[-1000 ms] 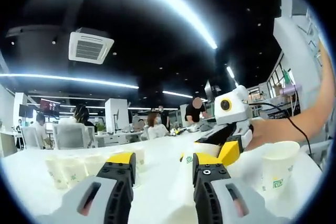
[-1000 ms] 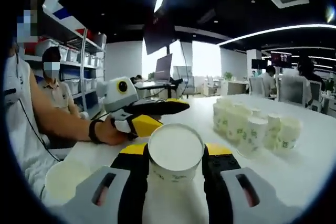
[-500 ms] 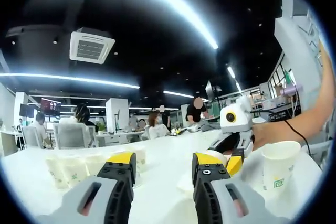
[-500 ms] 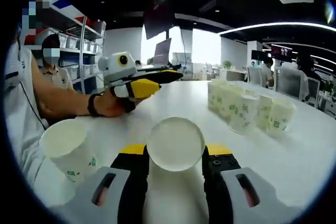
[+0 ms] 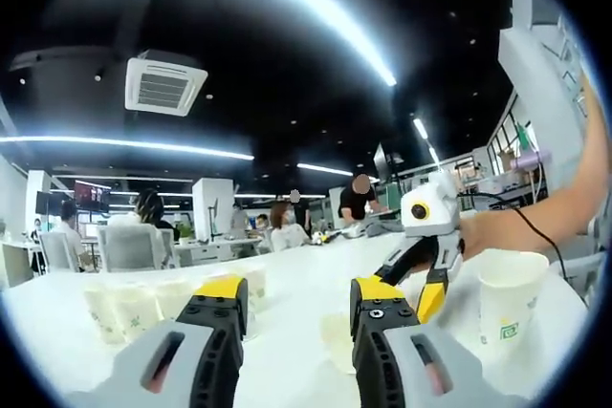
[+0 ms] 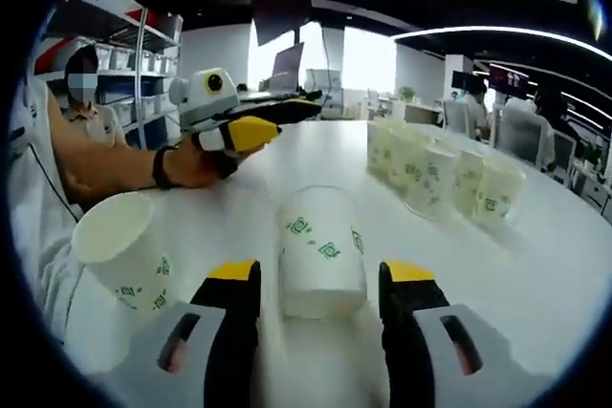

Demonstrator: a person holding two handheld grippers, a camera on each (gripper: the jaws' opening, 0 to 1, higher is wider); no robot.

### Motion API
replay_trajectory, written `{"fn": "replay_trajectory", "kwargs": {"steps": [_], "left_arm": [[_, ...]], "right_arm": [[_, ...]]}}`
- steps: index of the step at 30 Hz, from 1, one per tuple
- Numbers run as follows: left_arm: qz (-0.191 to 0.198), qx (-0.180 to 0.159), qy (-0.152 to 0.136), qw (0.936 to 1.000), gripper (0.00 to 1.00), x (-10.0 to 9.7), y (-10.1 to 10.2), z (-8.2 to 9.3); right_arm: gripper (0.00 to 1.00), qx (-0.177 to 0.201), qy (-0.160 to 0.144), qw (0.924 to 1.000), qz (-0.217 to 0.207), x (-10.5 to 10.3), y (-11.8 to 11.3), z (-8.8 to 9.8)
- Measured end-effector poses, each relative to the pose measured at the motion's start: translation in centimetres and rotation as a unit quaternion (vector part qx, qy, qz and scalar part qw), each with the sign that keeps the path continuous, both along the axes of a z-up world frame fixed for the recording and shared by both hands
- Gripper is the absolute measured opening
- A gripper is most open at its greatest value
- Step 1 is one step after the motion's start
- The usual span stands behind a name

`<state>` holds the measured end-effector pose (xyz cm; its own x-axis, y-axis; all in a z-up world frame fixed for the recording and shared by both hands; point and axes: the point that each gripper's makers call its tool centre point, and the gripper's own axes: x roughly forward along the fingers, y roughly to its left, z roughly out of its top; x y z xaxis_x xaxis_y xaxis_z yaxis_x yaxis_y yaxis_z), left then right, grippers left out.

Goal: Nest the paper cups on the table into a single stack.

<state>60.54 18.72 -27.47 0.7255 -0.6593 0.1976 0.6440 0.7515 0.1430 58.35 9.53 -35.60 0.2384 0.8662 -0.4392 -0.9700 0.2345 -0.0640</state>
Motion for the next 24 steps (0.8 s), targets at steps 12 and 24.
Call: {"fn": "replay_trajectory", "kwargs": {"steps": [12,24], "left_arm": [[0.002,-0.011,-0.002,0.9999,0.46,0.3,0.6,0.3],[0.004,-0.012,-0.003,0.9999,0.46,0.1,0.6,0.4]], "right_arm": [[0.57,-0.192,0.021,0.9809,0.023,1.1,1.5,0.7],[0.51,-0.333,0.059,0.9410,0.003,4.0,1.7,-2.9]]}}
